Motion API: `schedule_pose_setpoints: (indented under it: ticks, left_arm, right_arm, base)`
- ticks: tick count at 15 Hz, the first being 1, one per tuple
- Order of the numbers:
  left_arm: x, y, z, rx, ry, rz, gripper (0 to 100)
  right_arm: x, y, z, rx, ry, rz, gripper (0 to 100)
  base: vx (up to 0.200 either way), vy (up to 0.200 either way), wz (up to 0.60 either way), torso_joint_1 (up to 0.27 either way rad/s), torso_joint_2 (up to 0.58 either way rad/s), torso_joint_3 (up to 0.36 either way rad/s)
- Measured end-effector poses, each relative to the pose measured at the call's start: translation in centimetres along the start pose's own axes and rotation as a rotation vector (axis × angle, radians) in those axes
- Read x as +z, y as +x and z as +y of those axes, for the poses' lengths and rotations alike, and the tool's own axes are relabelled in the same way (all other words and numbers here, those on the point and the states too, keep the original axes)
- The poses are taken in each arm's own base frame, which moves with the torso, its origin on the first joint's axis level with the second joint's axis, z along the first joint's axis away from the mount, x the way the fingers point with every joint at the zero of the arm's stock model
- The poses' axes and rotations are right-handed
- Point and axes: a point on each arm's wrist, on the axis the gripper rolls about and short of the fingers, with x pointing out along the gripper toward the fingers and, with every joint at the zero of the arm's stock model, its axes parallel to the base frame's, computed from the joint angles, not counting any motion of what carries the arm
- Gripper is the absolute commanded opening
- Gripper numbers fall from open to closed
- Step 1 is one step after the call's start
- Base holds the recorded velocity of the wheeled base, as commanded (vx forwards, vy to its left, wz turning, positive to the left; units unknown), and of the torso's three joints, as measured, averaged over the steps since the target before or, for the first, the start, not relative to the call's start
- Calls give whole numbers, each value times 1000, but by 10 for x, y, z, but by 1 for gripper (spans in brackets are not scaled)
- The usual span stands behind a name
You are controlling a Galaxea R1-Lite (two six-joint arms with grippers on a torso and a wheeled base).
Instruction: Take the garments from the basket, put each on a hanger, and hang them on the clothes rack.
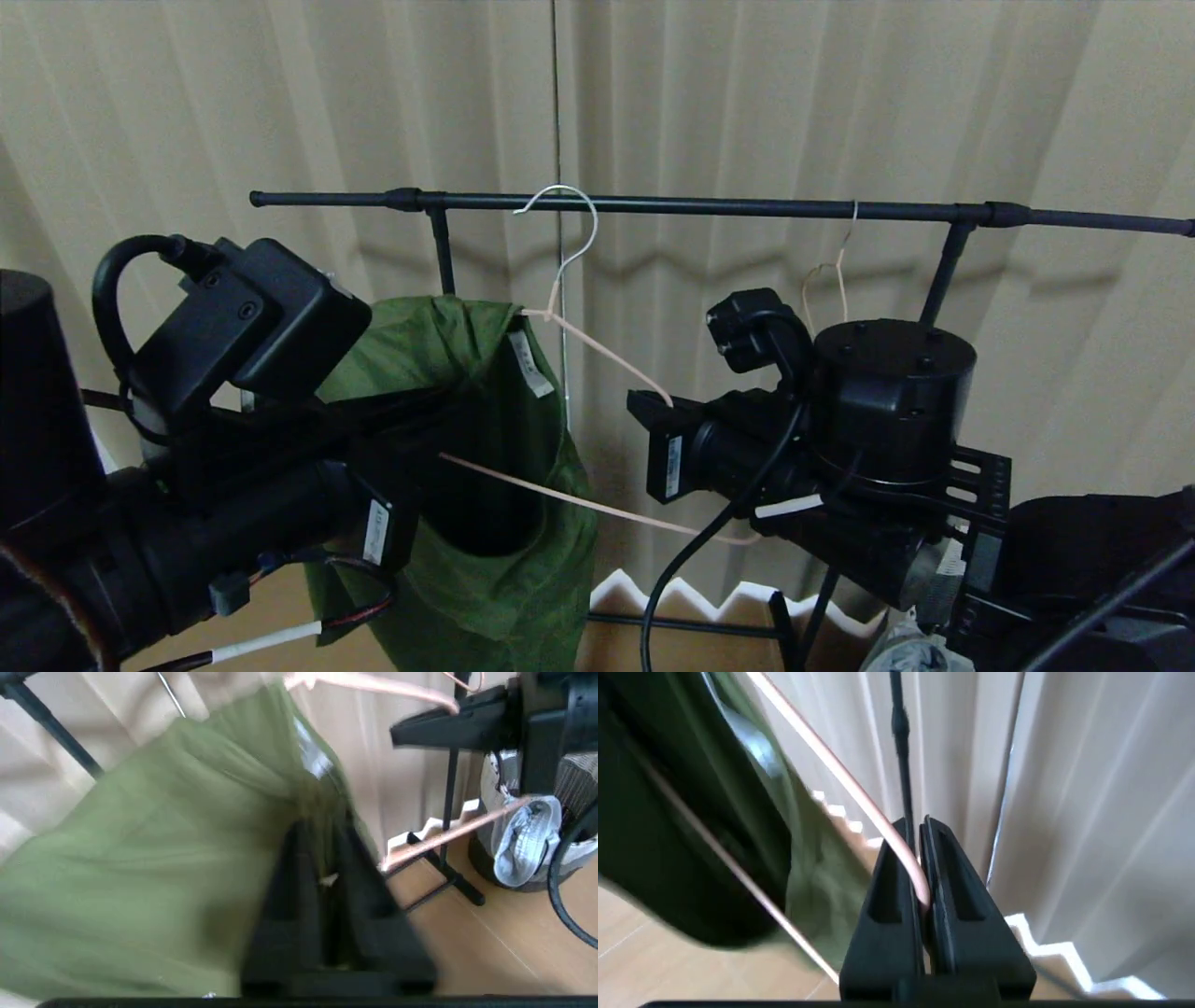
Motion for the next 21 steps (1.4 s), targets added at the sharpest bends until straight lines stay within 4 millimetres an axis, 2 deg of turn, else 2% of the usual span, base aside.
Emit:
schedule_pose_setpoints:
  ticks: [4,7,11,14,16,18,21]
  left_arm:
    - [0,-3,0,-29,-2,-14,100]
    - [-2,-13,2,-81,-3,-45,100]
    - [-1,-27,17,-74,-12,-95,100]
    - [-1,-30,30,-93,62,-126,100]
    - [-4,-30,40,-138,199,-153,100]
    - [-7,-25,44,-124,253,-136,100]
    - [-11,-5,45,-129,307,-97,100]
  right_arm:
    - [-5,-6,-6,1,-64,-47,0]
    - [-7,-8,-17,-26,-92,-67,0]
    - [-7,-18,-42,-55,-152,-77,0]
    - [-5,-30,-55,-27,-204,-93,0]
    - [-3,-38,-60,-9,-230,-99,0]
    - [-4,-43,-61,20,-259,-98,0]
    - [-7,-46,-60,47,-270,-85,0]
  base:
    - [0,0,0,0,0,0]
    - [0,0,0,0,0,0]
    - [0,0,0,0,0,0]
    - [0,0,0,0,0,0]
    - [0,0,0,0,0,0]
    - [0,0,0,0,0,0]
    - [0,0,0,0,0,0]
